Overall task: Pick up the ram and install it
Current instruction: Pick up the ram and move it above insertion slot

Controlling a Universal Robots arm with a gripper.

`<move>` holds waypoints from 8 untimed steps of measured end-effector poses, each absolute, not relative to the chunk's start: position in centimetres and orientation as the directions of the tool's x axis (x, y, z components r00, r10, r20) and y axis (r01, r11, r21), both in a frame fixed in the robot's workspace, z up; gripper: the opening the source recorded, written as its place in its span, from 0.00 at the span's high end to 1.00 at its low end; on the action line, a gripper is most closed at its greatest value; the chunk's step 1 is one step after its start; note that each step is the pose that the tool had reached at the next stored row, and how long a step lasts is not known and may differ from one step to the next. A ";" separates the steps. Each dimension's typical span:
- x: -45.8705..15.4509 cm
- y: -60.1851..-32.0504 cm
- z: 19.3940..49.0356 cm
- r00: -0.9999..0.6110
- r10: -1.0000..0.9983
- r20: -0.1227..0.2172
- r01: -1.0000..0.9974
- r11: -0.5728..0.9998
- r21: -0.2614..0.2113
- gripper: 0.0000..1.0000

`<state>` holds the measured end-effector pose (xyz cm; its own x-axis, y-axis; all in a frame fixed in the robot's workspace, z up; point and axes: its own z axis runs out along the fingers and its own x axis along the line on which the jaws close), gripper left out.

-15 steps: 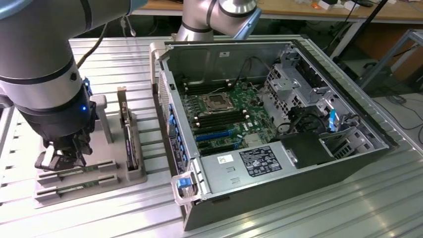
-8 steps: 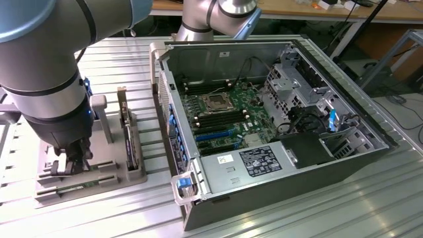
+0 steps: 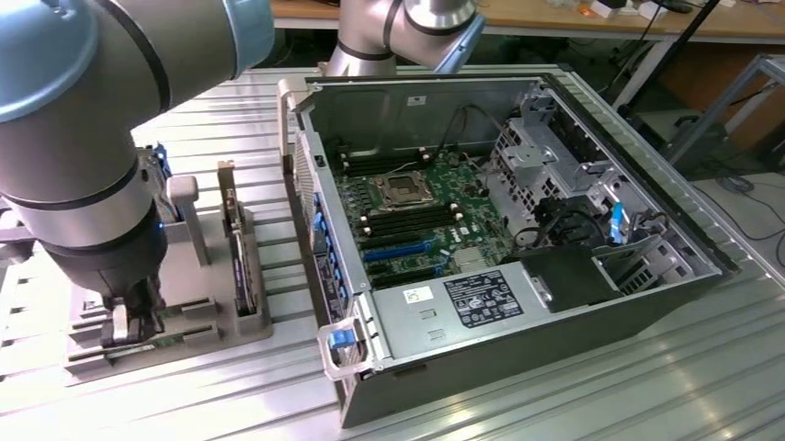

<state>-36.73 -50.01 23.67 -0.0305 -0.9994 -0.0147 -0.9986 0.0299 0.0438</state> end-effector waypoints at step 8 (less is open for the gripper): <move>-38.4 -50.6 21.6 -0.015 -1.000 -0.015 -0.999 0.015 0.044 0.69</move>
<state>-38.38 -50.64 21.63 -0.0154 -0.9998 -0.0146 -0.9989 0.0147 0.0438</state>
